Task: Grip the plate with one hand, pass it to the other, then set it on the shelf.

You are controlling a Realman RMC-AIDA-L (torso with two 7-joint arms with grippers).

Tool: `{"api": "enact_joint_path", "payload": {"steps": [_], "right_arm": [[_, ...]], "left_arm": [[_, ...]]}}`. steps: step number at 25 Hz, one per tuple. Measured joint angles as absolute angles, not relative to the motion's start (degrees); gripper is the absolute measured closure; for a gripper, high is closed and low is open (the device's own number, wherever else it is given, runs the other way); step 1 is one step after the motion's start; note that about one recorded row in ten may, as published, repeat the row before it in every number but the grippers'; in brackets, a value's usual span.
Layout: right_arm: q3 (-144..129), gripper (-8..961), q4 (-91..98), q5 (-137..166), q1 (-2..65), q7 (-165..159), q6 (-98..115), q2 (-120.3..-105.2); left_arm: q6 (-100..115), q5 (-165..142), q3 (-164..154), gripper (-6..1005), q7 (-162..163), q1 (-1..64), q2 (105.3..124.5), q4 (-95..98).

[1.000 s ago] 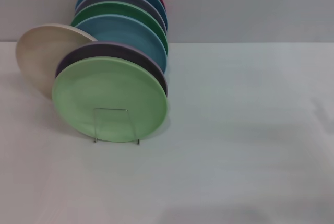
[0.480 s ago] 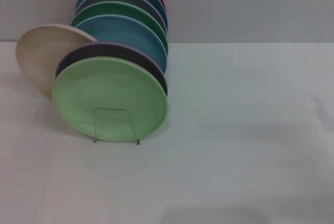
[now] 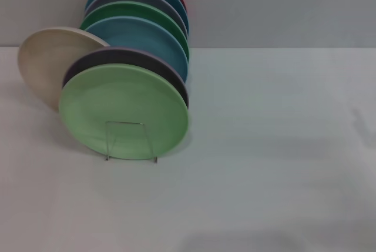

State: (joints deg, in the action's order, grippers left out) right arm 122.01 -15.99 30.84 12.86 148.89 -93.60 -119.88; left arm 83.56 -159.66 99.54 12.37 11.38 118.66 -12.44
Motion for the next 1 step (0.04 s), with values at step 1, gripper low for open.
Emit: {"api": "enact_joint_path", "payload": {"steps": [1], "right_arm": [[122.0,265,-16.0,30.7,12.9,148.9,-93.6,-119.88]], "left_arm": [[83.7,-159.6,99.4,193,12.5,11.3,118.58,-12.5]]}}
